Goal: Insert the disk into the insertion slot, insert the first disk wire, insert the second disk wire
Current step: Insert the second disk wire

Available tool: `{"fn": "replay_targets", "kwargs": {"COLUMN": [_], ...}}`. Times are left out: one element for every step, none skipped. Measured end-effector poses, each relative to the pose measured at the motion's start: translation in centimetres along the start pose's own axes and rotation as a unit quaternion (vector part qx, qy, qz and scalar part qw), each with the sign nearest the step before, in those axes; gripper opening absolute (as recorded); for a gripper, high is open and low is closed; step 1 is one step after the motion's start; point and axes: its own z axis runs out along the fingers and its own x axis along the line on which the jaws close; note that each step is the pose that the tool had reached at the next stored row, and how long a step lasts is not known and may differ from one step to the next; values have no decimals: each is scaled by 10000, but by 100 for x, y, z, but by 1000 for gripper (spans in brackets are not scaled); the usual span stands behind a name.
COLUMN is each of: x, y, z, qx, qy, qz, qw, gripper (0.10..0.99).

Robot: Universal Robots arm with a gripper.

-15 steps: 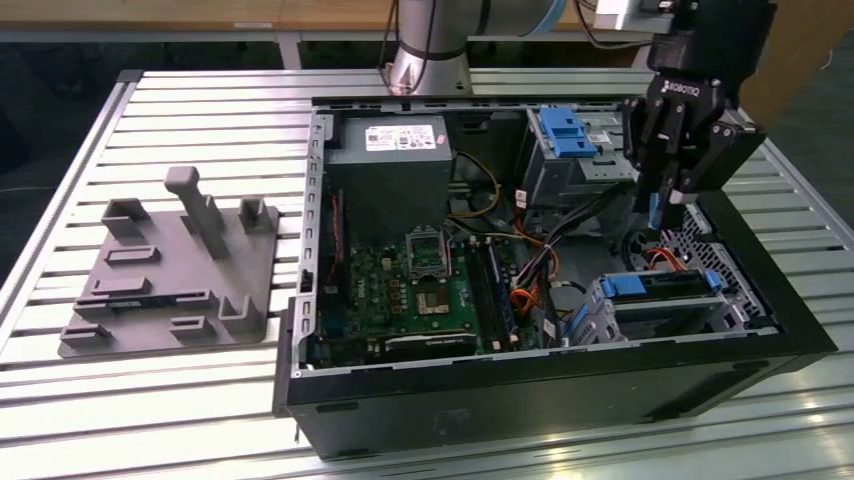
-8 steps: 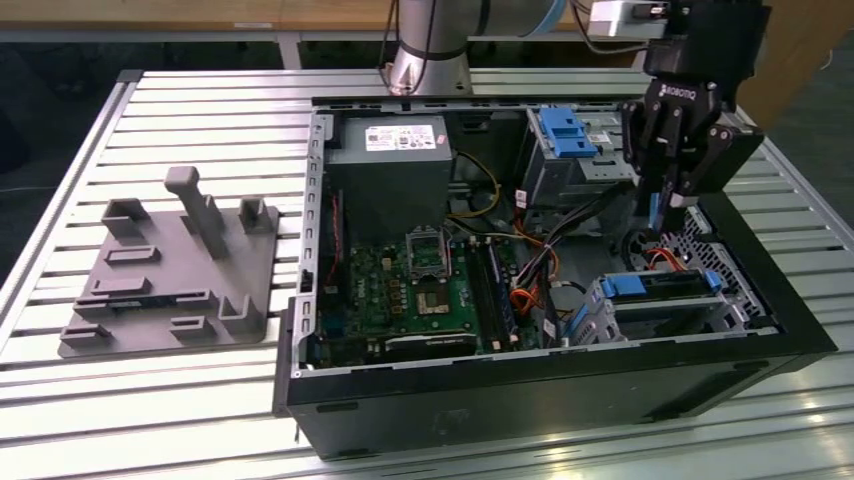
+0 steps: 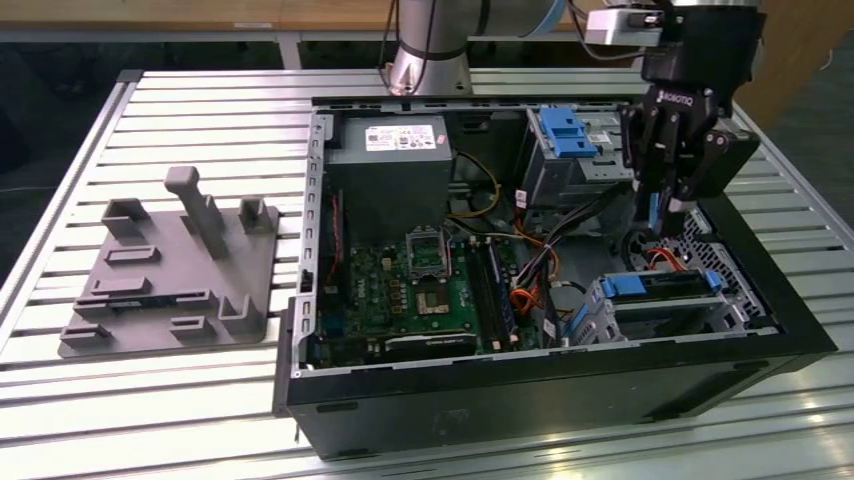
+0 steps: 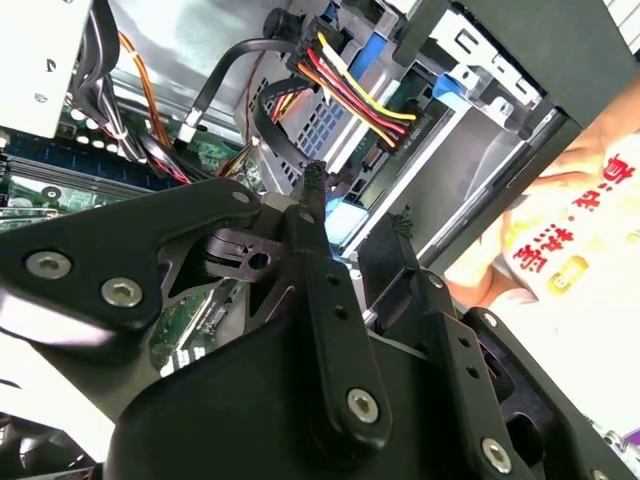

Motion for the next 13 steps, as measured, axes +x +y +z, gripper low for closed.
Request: {"fn": "replay_targets", "kwargs": {"x": [-3, -5, -8, -11, -14, -17, -19, -21, -23, -24, -26, -28, -29], "y": [0, -1, -1, -1, -1, -1, -2, -2, -2, -2, -2, -3, -4], "z": [5, 11, 16, 22, 28, 33, 37, 42, 45, 48, 51, 54, 56], "qx": [-5, -10, -16, -22, -28, -33, -36, -39, -40, -41, -42, -43, -43], "qy": [9, 18, 24, 30, 36, 42, 47, 50, 52, 53, 56, 59, 63], "qz": [9, 21, 32, 43, 55, 64, 71, 76, 79, 81, 83, 84, 85], "qw": [10000, 10000, 10000, 10000, 10000, 10000, 10000, 10000, 9999, 9999, 9999, 9999, 9999], "gripper": [416, 416, 416, 416, 416, 416, 416, 416, 416, 400, 337, 337, 267]}}
